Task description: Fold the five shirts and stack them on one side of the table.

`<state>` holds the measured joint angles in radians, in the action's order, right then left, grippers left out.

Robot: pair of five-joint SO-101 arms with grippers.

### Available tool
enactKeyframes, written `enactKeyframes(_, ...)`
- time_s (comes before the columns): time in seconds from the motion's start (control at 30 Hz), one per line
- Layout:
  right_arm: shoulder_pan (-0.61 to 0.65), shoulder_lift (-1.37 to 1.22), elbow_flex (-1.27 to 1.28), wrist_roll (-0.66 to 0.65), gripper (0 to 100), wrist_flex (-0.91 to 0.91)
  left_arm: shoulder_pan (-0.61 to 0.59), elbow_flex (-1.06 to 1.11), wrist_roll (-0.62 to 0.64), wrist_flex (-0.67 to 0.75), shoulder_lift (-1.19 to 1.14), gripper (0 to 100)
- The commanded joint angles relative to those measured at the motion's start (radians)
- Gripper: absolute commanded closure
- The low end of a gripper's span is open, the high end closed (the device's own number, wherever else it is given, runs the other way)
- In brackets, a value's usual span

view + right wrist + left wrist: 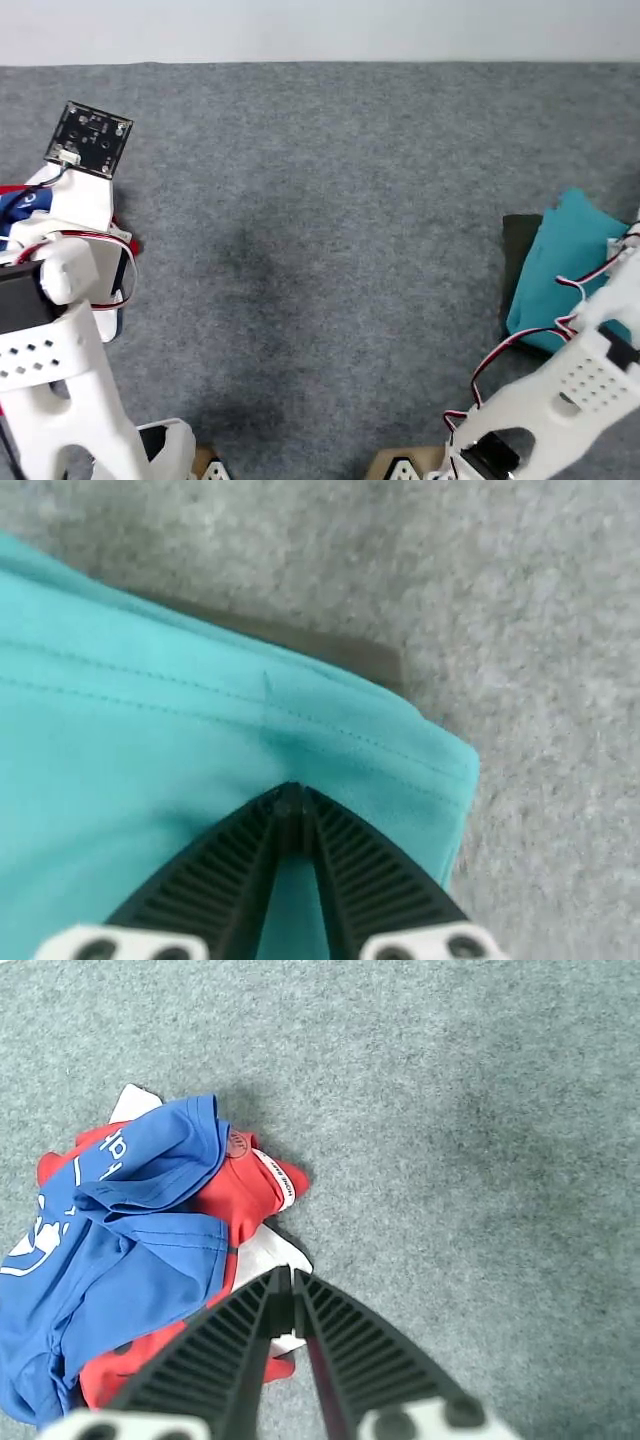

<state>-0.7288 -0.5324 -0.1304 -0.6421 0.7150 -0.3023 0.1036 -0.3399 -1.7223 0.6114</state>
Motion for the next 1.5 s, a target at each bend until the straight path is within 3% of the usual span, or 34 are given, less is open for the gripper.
enactKeyframes(0.0, -0.002, 0.159, -0.04, -0.009, 98.9, 0.133, 0.002, -0.002, -0.008, 0.02, 0.015, 100)
enactKeyframes(0.2, -0.007, 0.321, -0.04, -0.009, 98.9, 0.394, 0.003, -0.002, -0.006, 0.02, 0.015, 100)
enactKeyframes(0.37, -0.081, 0.355, -0.035, -0.012, 98.9, 0.539, 0.003, -0.002, -0.006, 0.02, 0.015, 100)
enactKeyframes(0.47, -0.154, 0.323, 0.008, -0.04, 98.8, 0.541, 0.003, -0.004, -0.006, 0.02, 0.017, 100)
enactKeyframes(0.6, -0.225, 0.214, 0.083, -0.178, 98.8, 0.473, 0.003, -0.004, -0.006, 0.02, 0.017, 100)
enactKeyframes(0.73, -0.229, 0.156, 0.075, -0.183, 98.8, 0.447, 0.003, -0.002, -0.006, 0.02, 0.017, 100)
enactKeyframes(0.97, -0.159, 0.344, -0.035, -0.18, 98.8, 0.659, 0.003, -0.012, -0.006, 0.02, 0.018, 100)
enactKeyframes(1.2, 0.002, 0.568, -0.037, -0.178, 98.8, 0.872, -0.002, -0.07, -0.003, -0.029, 0.018, 100)
enactKeyframes(1.37, 0.128, 0.625, -0.037, -0.086, 98.8, 1.067, -0.005, -0.067, -0.006, -0.028, 0.008, 100)
enactKeyframes(1.47, 0.162, 0.661, 0.003, -0.023, 98.8, 1.079, -0.005, -0.033, -0.011, 0.0, 0.006, 98)
